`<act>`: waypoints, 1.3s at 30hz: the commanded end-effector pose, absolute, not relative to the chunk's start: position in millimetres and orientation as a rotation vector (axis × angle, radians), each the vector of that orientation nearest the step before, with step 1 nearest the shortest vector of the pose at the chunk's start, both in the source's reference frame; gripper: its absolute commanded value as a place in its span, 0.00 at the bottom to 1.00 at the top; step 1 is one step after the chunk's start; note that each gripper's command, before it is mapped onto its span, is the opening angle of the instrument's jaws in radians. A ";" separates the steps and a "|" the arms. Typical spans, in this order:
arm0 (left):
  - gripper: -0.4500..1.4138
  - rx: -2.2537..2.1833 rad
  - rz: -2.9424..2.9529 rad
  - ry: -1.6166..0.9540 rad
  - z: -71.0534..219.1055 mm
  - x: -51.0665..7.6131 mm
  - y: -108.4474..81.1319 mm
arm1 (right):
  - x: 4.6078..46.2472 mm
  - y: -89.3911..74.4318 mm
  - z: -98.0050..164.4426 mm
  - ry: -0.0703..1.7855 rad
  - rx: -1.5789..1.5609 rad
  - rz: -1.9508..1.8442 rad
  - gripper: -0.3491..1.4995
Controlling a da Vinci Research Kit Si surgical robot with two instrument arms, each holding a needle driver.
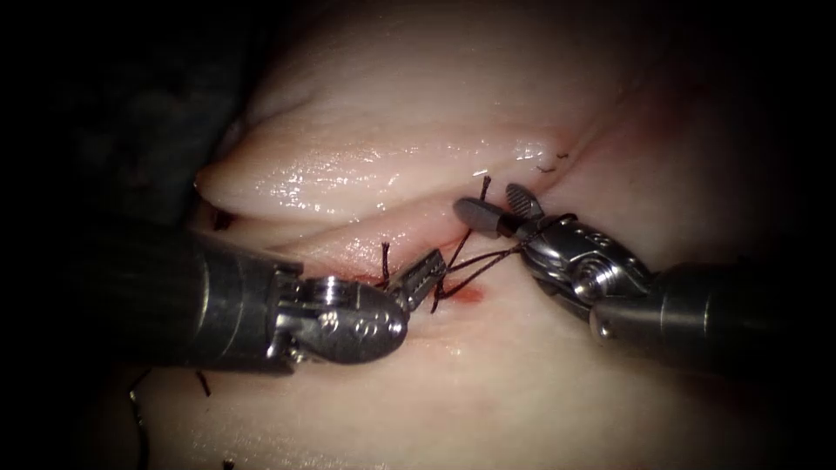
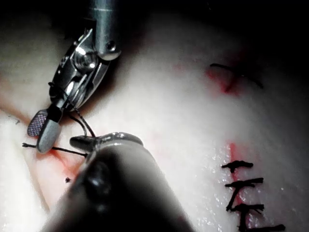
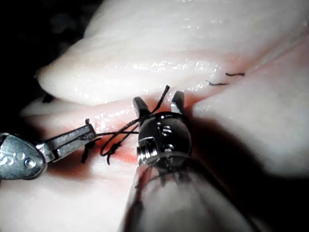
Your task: Wound Closure
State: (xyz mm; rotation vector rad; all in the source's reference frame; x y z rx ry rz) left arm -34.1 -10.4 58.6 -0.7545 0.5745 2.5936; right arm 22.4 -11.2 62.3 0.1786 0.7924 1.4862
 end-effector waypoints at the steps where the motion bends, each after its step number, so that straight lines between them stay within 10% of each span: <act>1: 0.00 -0.757 2.594 0.573 59.2 -34.6 -10.8 | 23.6 -11.3 62.9 0.796 0.187 1.482 0.51; 7: 0.00 -0.760 2.594 0.575 59.2 -34.6 -11.0 | 24.9 -11.1 63.7 0.786 0.221 1.473 0.46; 11: 0.00 -0.759 2.595 0.576 59.2 -34.4 -11.1 | 24.9 -11.2 63.8 0.779 0.217 1.473 0.00; 39: 0.00 -0.683 2.646 0.460 61.6 -28.6 -7.0 | 25.3 -13.8 54.2 1.090 0.023 1.322 0.00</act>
